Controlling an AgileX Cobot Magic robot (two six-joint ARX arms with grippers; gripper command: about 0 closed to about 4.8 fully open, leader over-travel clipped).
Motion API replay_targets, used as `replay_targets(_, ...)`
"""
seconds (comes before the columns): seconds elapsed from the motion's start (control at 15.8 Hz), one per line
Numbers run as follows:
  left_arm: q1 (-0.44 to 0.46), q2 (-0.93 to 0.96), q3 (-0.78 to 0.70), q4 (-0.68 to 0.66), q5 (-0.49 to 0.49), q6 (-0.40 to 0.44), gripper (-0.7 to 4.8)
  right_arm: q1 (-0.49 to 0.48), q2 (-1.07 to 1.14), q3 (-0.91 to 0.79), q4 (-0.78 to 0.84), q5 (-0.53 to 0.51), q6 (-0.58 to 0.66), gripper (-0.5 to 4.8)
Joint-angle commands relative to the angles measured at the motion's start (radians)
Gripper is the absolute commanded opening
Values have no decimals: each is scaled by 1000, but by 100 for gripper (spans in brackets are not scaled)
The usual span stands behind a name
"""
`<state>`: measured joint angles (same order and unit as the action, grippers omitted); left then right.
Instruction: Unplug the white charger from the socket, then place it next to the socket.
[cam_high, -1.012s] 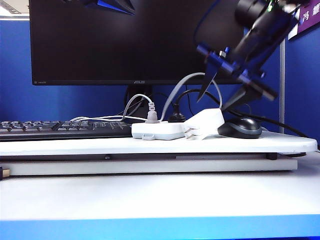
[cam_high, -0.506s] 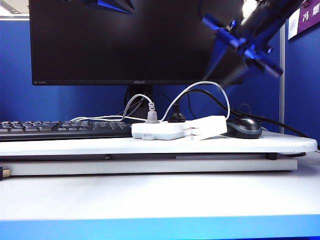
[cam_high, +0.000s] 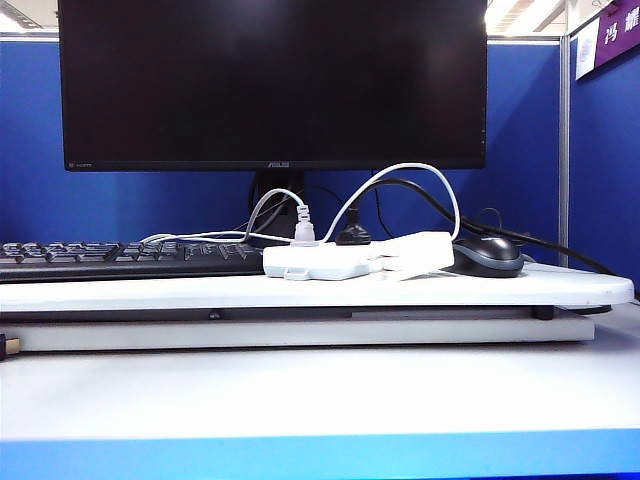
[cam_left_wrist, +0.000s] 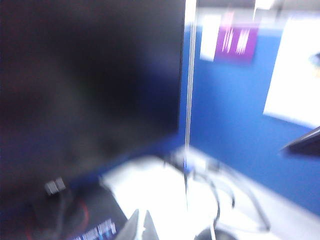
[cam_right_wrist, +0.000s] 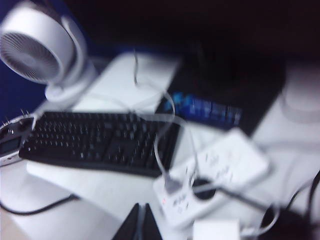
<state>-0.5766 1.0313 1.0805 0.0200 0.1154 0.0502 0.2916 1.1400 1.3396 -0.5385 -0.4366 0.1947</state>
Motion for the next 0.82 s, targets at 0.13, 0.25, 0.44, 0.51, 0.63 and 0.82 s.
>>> replay_targets(0.13,0,-254,3,-283,0,-6,-5,1,-228,1,-87,152,-202,-3)
replay_targets(0.25,0,-352,2,-443,0,-5,-5,1,-283,-34,-140,152,-204,-3)
replay_targets(0.44,0,-517,0,-666,-48,-6,-5,7,-468,-281,78,143,-207,-3)
replay_targets(0.51,0,-558,0,-727,-79,-5,-5,6,-535,-374,157,151,-207,-3)
replay_targets(0.63,0,-658,-26,-820,-142,-6,-5,3,-694,-616,251,177,-201,-3)
replay_targets(0.82,0,-771,-172,-818,-142,-27,-5,2,-806,-848,283,177,-169,-3)
